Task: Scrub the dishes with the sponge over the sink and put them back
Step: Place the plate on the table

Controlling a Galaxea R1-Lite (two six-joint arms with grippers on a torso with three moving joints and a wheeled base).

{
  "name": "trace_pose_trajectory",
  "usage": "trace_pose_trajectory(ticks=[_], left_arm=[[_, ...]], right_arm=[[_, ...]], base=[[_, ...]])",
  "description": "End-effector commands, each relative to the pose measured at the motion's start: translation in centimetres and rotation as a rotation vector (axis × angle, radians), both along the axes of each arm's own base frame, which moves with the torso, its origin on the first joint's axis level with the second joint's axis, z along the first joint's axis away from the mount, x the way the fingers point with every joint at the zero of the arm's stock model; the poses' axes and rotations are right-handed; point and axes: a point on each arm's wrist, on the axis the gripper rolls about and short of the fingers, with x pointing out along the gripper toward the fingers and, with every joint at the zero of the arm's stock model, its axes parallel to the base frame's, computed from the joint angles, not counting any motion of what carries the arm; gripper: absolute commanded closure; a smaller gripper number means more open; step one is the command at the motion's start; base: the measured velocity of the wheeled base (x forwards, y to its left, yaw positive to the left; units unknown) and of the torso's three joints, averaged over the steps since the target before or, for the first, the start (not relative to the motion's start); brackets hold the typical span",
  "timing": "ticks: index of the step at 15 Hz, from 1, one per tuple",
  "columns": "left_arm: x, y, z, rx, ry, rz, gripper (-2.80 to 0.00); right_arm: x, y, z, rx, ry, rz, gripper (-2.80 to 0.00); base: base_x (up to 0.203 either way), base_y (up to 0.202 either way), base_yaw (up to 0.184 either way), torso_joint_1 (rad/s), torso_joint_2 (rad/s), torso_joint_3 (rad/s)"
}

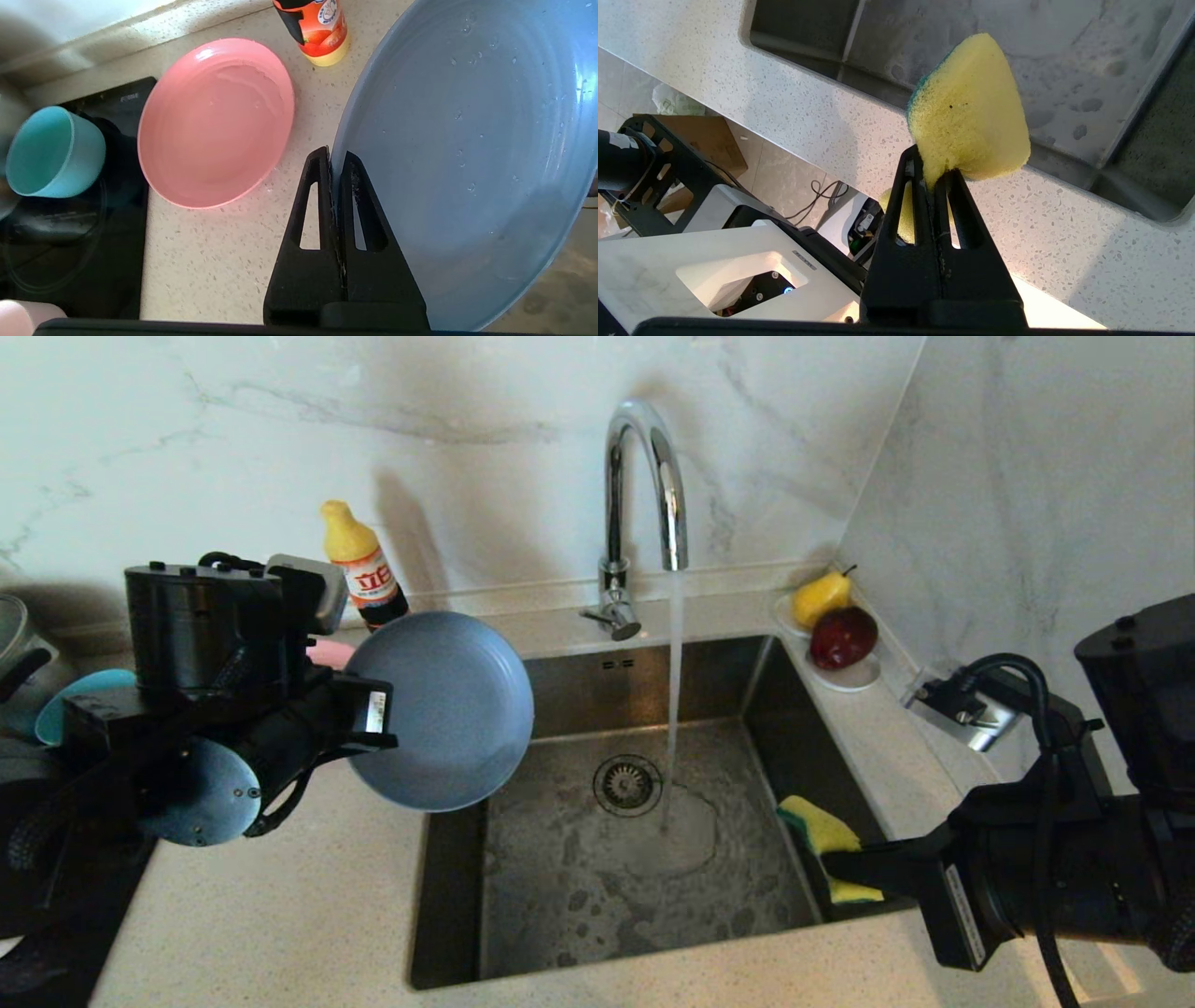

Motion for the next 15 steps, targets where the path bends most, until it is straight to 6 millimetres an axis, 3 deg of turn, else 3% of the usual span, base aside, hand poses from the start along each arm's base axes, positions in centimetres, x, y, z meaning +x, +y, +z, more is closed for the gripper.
trace_pose_trajectory(ticks=[1, 3, 7, 11, 12, 15], left_arm=[[-0.2, 1.1, 0.2, -0.019, -0.004, 0.023, 0.0], [-0.3, 2.8, -0.4, -0.055, 0.064, 0.071, 0.0], [-4.4, 7.9, 0.5, -0.275, 0.256, 0.058, 0.0], [-7.1, 13.2, 0.8, -0.483, 0.302, 0.206, 0.0], [-8.0, 14.0, 0.5, -0.523, 0.31, 0.248, 0.0], [-11.9, 13.7, -1.1, -0.611, 0.342, 0.254, 0.0]], right_arm=[[0.0, 0.0, -0.4, -0.009, 0.013, -0.001, 0.0], [0.0, 0.0, -0.9, -0.022, 0.027, 0.0, 0.0], [0.8, -0.3, -1.2, -0.031, 0.04, -0.031, 0.0], [1.2, 0.0, -1.7, -0.045, 0.057, -0.034, 0.0], [1.2, 0.0, -1.7, -0.046, 0.059, -0.035, 0.0], [1.4, 0.1, -2.1, -0.056, 0.068, -0.036, 0.0]], base=[[0.0, 0.0, 0.0, 0.0, 0.0, 0.0], [0.0, 0.0, 0.0, 0.0, 0.0, 0.0], [0.0, 0.0, 0.0, 0.0, 0.0, 0.0], [0.0, 0.0, 0.0, 0.0, 0.0, 0.0], [0.0, 0.0, 0.0, 0.0, 0.0, 0.0], [0.0, 0.0, 0.0, 0.0, 0.0, 0.0]])
